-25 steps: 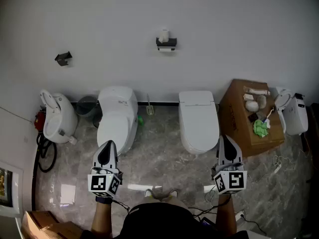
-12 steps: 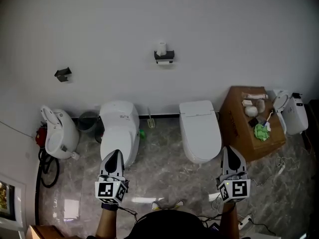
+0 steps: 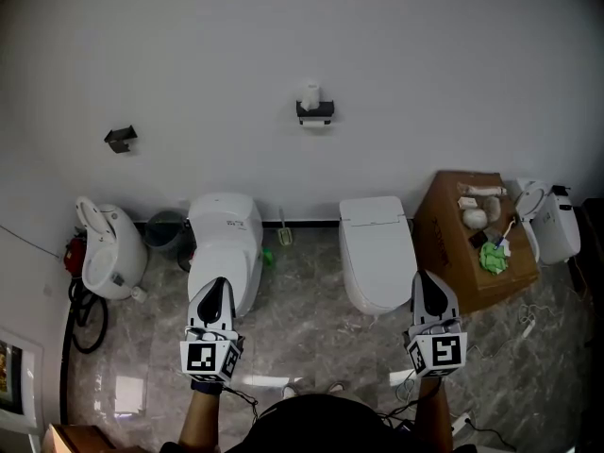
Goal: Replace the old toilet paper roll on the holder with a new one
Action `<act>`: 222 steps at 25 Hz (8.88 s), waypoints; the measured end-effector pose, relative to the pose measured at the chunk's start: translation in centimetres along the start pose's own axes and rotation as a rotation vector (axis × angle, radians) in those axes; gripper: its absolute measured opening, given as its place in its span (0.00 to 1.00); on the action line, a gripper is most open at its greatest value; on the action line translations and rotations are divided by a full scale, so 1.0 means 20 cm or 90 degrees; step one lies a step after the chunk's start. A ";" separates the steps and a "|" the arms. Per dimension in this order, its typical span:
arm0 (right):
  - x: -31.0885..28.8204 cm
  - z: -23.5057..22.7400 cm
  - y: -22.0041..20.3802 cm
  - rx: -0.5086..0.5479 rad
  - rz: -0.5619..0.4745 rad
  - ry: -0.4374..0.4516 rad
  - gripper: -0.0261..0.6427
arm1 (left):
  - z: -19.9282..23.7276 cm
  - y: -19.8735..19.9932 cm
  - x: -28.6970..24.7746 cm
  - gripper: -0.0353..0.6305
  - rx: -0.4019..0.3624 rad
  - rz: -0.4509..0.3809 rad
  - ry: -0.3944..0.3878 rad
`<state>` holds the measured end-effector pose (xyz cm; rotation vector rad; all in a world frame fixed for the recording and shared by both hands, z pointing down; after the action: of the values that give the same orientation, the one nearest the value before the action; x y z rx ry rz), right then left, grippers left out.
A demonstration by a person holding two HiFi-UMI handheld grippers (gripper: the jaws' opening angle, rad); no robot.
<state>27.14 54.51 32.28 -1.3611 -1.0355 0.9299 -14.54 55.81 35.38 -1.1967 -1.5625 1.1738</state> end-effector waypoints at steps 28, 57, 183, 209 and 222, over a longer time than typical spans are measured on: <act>-0.11 0.22 -0.02 0.009 0.029 0.054 0.76 | 0.12 -0.07 0.05 0.63 0.017 -0.015 -0.028; -1.15 0.10 -0.26 0.015 0.075 0.111 0.75 | 0.27 -0.32 -0.97 0.63 0.017 0.027 -0.086; -4.08 -0.11 -1.36 0.808 0.258 0.110 0.32 | 0.49 -0.79 -3.10 0.57 0.059 -0.004 -0.212; -4.04 -0.23 -1.35 0.806 0.287 0.070 0.32 | 0.44 -0.81 -3.12 0.57 0.071 0.000 -0.232; -4.02 -0.30 -1.34 0.802 0.309 0.046 0.32 | 0.47 -0.82 -3.12 0.57 0.074 0.001 -0.225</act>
<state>6.87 -24.51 56.28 -0.5235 0.0796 1.4938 -13.89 -8.77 45.01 -0.9498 -1.7202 1.5189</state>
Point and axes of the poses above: the fingertips, and each gripper's own axes: x backward along the fingers, z to its left, y out of its top, the point moved 8 cm from there along x, backward along the fingers, and after that the axes turned 12 degrees about -x, right-handed, at the moved point
